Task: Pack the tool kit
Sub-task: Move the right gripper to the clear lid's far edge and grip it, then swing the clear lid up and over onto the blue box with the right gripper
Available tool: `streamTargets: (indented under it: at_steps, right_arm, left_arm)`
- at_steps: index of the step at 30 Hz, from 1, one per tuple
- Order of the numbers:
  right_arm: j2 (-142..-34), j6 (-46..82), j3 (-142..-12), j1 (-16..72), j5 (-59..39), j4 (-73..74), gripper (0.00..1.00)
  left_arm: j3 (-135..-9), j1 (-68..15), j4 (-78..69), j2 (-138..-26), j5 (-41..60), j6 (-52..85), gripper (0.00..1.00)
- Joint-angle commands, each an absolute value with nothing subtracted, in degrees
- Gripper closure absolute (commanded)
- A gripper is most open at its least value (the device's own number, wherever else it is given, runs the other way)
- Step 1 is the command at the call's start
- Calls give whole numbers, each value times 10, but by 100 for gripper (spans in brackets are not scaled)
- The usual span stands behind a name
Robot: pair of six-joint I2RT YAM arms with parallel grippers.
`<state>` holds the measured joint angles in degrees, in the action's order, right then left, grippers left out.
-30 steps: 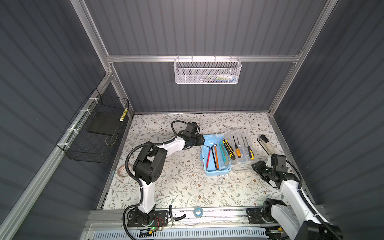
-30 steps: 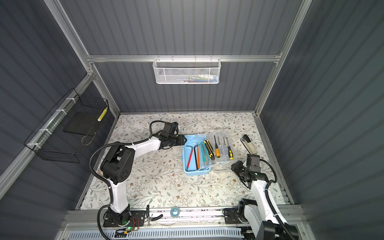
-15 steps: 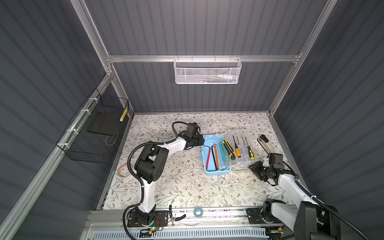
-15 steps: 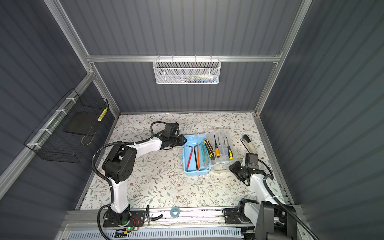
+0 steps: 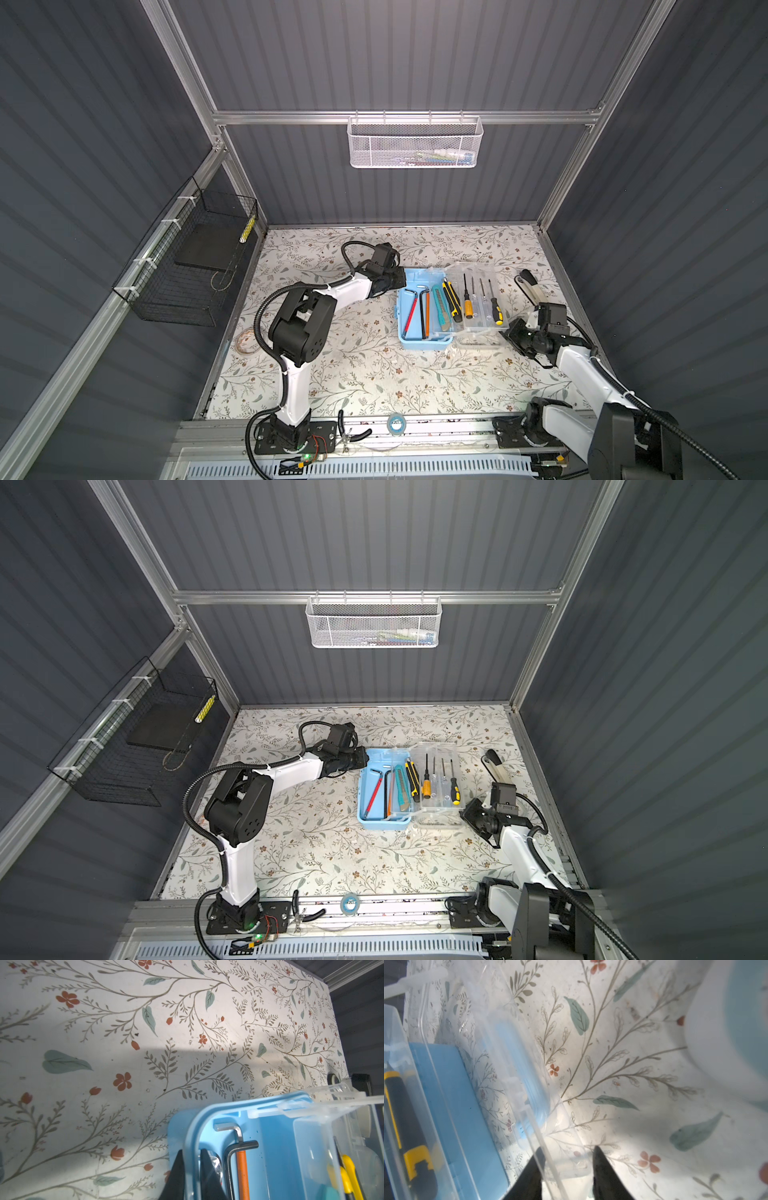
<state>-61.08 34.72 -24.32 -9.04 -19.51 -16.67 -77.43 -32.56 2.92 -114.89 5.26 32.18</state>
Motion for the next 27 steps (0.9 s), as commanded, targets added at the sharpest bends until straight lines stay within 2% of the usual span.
streamTargets:
  at_steps: [1, 9, 16, 20, 21, 26, 27]
  right_arm:
    - [-617, 342, -255, -92, -180, -163, 71]
    - [-611, 344, -248, -92, -214, -165, 75]
    - [-617, 344, -249, -91, -217, -162, 82]
    - [-616, 342, -249, -91, -215, -161, 98]
    - [-616, 342, -249, -90, -214, -161, 100]
    - [-592, 343, -249, -88, -199, -162, 100]
    - [-582, 344, -250, -84, -170, -161, 100]
  left_arm:
    - [-784, -324, 43, -1153, 65, 303, 89]
    - [-780, -324, 39, -1152, 63, 311, 100]
    - [-782, -324, 33, -1154, 72, 323, 100]
    - [-778, -324, 25, -1152, 79, 330, 100]
    - [-777, -324, 23, -1151, 80, 331, 100]
    - [-771, -325, 17, -1150, 82, 335, 100]
    - [-771, -325, 15, -1150, 81, 335, 100]
